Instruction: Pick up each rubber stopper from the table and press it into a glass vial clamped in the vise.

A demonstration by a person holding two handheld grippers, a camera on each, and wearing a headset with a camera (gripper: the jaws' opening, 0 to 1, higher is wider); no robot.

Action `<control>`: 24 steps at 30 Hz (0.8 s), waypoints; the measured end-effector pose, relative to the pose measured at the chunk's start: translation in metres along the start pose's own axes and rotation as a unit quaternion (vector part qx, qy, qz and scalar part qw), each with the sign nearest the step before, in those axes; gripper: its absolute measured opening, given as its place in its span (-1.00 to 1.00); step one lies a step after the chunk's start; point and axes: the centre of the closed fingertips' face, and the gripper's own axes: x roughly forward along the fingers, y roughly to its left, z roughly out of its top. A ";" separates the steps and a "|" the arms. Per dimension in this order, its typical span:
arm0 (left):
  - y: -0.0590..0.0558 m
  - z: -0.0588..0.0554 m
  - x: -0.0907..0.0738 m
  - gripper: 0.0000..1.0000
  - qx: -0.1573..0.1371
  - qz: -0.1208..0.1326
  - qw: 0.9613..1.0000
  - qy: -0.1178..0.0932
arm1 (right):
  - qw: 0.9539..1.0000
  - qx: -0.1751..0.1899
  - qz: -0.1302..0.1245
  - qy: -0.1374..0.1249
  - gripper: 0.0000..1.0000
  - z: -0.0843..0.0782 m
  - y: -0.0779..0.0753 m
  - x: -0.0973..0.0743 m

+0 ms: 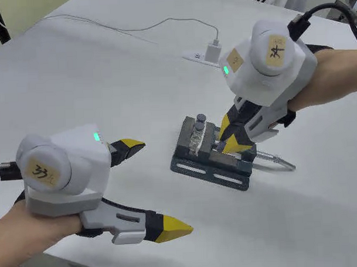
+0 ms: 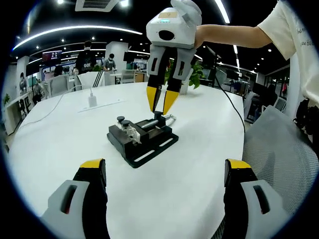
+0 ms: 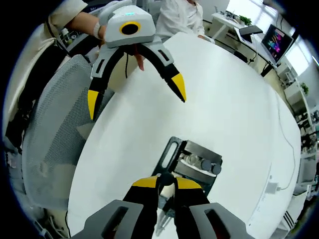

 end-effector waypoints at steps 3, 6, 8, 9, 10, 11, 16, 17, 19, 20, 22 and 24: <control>0.003 0.001 0.000 0.97 0.000 0.007 1.000 -0.004 | 1.000 -0.004 -0.010 0.000 -0.88 0.002 -0.011 0.002; 0.004 0.001 0.001 0.98 -0.001 0.010 1.000 -0.004 | 1.000 -0.010 -0.013 0.000 -0.88 0.004 -0.018 0.005; 0.006 0.001 0.001 0.98 0.000 0.012 1.000 -0.004 | 1.000 -0.019 -0.018 0.003 -0.88 0.005 -0.023 0.006; 0.006 0.001 0.002 0.98 -0.001 0.013 1.000 -0.003 | 1.000 -0.025 -0.016 0.008 -0.88 0.005 -0.025 0.009; 0.007 0.001 0.002 0.98 0.000 0.014 1.000 -0.002 | 0.999 -0.029 -0.014 0.012 -0.88 0.005 -0.027 0.010; 0.007 0.000 0.002 0.98 0.000 0.014 1.000 -0.001 | 0.999 -0.032 -0.016 0.012 -0.88 0.006 -0.028 0.011; 0.008 -0.003 0.005 0.98 0.002 0.015 1.000 0.006 | 0.999 -0.035 -0.008 0.018 -0.88 0.010 -0.031 0.017; 0.008 -0.003 0.005 0.98 0.002 0.016 1.000 0.006 | 0.999 -0.036 -0.008 0.016 -0.88 0.010 -0.032 0.018; 0.008 -0.003 0.006 0.98 0.002 0.017 1.000 0.005 | 0.999 -0.033 -0.004 0.019 -0.88 0.011 -0.031 0.021; 0.007 -0.002 0.006 0.98 0.001 0.017 1.000 0.004 | 0.999 -0.034 -0.004 0.020 -0.88 0.011 -0.031 0.021; 0.007 -0.002 0.007 0.98 -0.001 0.016 1.000 0.003 | 0.999 -0.033 -0.002 0.022 -0.89 0.011 -0.030 0.023; 0.006 -0.002 0.007 0.98 -0.001 0.016 1.000 0.004 | 0.999 -0.032 -0.006 0.029 -0.89 0.010 -0.035 0.026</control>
